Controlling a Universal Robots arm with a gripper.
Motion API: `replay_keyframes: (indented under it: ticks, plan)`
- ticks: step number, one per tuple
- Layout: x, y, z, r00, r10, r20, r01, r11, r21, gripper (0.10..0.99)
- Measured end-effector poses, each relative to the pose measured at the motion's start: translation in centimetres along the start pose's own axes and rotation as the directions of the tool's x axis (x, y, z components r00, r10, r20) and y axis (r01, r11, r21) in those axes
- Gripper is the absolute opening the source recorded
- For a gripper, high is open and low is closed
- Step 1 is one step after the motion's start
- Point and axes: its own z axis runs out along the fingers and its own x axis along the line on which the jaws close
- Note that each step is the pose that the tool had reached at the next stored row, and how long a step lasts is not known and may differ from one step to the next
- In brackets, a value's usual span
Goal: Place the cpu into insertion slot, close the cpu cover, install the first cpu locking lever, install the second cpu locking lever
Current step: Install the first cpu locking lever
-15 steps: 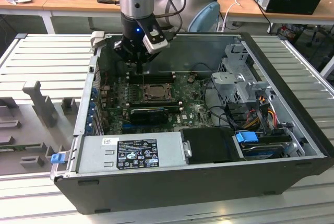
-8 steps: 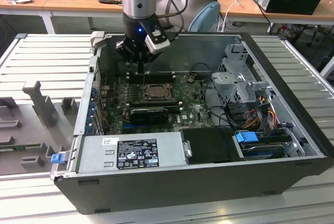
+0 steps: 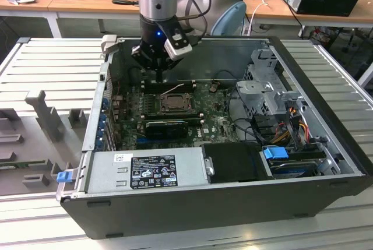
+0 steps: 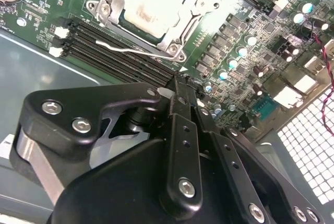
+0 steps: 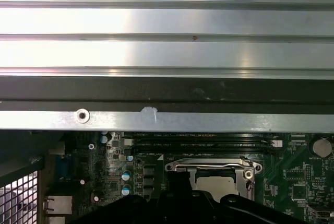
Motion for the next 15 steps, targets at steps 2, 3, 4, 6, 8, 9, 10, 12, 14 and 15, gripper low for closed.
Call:
replay_keyframes:
  ticks: [2, 3, 4, 6, 8, 9, 10, 12, 14, 15]
  plan:
    - [-0.1, 0.0, 0.01, 1.0, 0.0, 0.0, 0.0, 1.0, 0.0, 0.106]
    - [-0.15, 0.0, 0.01, 1.0, 0.0, 0.0, 0.0, 1.0, 0.0, 0.106]
    - [-0.19, 0.0, 0.01, 1.0, 0.0, 0.0, 0.0, 1.0, 0.0, 0.106]
    - [-0.24, 0.0, 0.01, 1.0, 0.0, -0.0001, 0.0, 1.0, 0.0, 0.106]
    - [-0.34, 0.0, 0.03, 1.0, 0.0, 0.0, 0.0, 1.0, 0.0, 0.106]
    - [-0.37, 0.0, 0.03, 1.0, 0.0, 0.0, 0.0, 1.0, 0.0, 0.106]
    - [-0.4, 0.0, 0.03, 1.0, 0.0, 0.0, 0.0, 1.0, 0.0, 0.106]
    - [-0.47, 0.0, 0.04, 1.0, 0.0, 0.0, 0.0, 1.0, 0.0, 0.106]
    - [-0.53, 0.0, 0.06, 1.0, 0.0, 0.0, 0.0, 1.0, 0.0, 0.106]
    - [-0.6, -0.01, 0.06, 1.0, 0.0, -0.0001, 0.0, 1.0, 0.0, 0.106]
